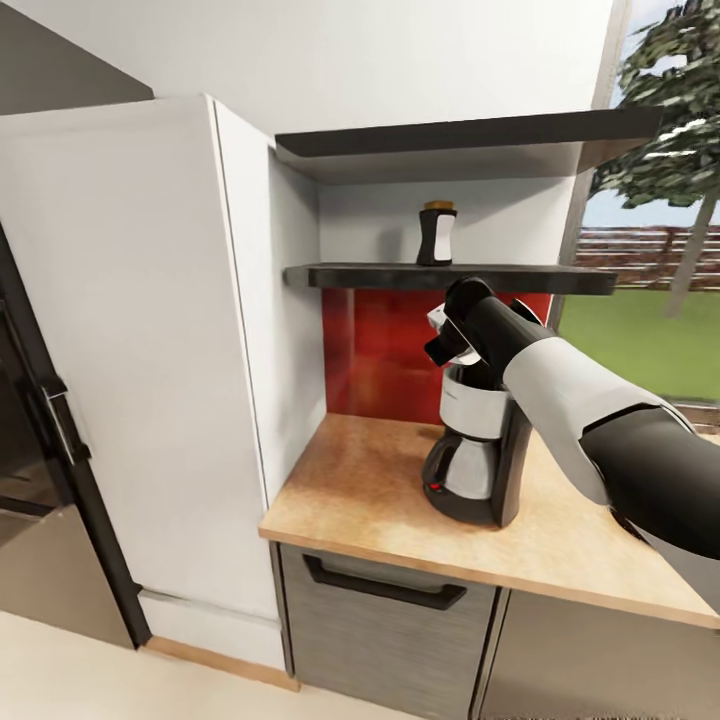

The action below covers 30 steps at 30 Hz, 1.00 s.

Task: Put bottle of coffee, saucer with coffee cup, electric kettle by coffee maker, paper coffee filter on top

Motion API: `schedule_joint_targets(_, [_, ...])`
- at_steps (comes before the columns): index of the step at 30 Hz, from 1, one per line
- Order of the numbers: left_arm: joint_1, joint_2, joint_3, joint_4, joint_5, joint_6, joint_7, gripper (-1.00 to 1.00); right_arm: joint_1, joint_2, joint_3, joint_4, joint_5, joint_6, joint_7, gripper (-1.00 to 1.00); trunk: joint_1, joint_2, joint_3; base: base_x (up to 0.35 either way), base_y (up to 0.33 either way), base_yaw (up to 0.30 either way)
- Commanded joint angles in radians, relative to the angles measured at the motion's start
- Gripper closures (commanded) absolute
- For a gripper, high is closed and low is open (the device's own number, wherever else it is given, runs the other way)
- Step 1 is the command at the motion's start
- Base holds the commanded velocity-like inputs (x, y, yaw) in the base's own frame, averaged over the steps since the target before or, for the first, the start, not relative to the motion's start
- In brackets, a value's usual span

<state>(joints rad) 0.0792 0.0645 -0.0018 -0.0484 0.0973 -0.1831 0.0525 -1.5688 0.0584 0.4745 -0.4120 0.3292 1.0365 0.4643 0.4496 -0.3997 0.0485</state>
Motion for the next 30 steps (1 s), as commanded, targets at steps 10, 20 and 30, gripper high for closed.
schedule_joint_targets(10, [-0.001, -0.001, -0.001, -0.001, 0.010, 0.000, -0.001, -1.00, 0.000, -0.002, 0.005, 0.019, 0.008, 0.003, 0.008, 1.00, 0.000, 0.000, 0.004, 0.000, 0.014, -0.087])
schedule_joint_targets(20, [0.000, 0.000, -0.003, -0.001, 0.010, 0.001, -0.002, -1.00, 0.000, -0.001, 0.006, 0.089, 0.010, 0.003, 0.008, 1.00, 0.000, 0.000, 0.004, 0.000, 0.000, -0.001])
schedule_joint_targets(30, [0.001, 0.000, -0.003, -0.001, 0.010, 0.001, -0.002, -1.00, 0.000, -0.003, 0.000, 0.090, 0.008, 0.003, 0.008, 1.00, 0.000, 0.000, 0.004, 0.000, 0.000, 0.000])
